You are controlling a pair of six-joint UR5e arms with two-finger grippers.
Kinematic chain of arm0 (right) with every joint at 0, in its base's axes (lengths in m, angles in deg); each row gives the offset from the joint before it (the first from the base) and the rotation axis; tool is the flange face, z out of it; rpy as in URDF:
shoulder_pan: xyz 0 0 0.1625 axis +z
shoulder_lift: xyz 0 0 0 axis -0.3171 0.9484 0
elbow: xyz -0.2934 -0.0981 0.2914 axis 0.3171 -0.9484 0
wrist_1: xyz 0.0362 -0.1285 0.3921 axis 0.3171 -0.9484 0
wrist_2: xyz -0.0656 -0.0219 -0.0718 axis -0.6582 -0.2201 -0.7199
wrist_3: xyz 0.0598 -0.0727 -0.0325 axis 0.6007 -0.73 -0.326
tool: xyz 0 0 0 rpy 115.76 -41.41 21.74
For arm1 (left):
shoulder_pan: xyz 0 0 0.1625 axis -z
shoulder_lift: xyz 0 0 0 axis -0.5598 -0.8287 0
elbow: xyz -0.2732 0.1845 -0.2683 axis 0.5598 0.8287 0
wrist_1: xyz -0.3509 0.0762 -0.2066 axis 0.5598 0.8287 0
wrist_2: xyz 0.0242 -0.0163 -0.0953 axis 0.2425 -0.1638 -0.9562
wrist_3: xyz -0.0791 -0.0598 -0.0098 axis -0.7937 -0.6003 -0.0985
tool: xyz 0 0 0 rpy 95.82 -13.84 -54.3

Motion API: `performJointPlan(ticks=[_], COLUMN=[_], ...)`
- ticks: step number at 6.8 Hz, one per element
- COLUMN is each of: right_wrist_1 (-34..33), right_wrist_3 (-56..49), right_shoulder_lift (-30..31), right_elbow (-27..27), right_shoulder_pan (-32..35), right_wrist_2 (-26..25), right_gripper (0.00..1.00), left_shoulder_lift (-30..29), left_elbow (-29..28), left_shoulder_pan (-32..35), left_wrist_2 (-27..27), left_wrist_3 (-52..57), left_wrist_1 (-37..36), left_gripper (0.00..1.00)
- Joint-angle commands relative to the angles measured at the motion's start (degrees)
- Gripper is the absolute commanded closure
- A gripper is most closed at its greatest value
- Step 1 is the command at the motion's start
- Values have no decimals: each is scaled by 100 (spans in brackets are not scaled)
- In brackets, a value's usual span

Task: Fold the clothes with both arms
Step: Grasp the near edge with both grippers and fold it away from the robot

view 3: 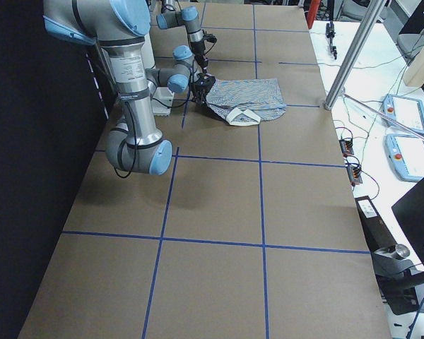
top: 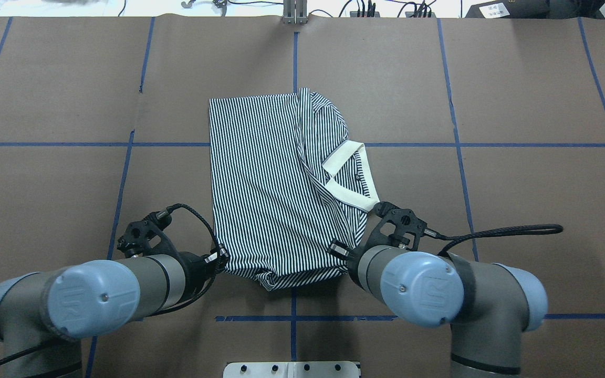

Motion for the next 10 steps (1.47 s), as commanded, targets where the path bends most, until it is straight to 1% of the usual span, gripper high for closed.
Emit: performJointPlan(ticks=[1,2,3,4,5,7,8,9,10], right_wrist_1=[-40,-31,3,13,21,39,161,876,1561], right_wrist_3=[-142,-483,-643,-836,-1099,-1398,-1678,-1864,-2231], right_shoulder_lift=[-74,-677,-1039,-1321,-1672,-2201,-2534,-2868,-3411], right_elbow=[146,-493,-1004,-1400,-1926,-2806,-3402,-4444,-5768], right_shoulder_pan=[549,1146,1561,1835,2099,2311,2486,2662,2881], right_wrist_2=[199,714,919,1113,1419,1563,1676,1895,2089], right_gripper=[100,100,100,100,100,100,100,100,87], left_shoulder_lift=[-262,-622,-756,-1053,-1178,-1249,-1328,-1598,-2010], left_elbow=[418,68,-292,-792,-1206,-1901,-2235,-2847,-3906], left_shoulder_pan=[705,1198,1507,1693,1756,1923,2089,2308,2536], left_wrist_2=[-54,-72,-107,-168,-160,-151,-151,-151,-151], left_wrist_3=[417,873,965,1323,1370,1510,1763,2053,2421], left_wrist_1=[-568,-568,-507,-498,-428,237,432,756,1411], left_gripper=[100,100,100,100,100,100,100,100,96])
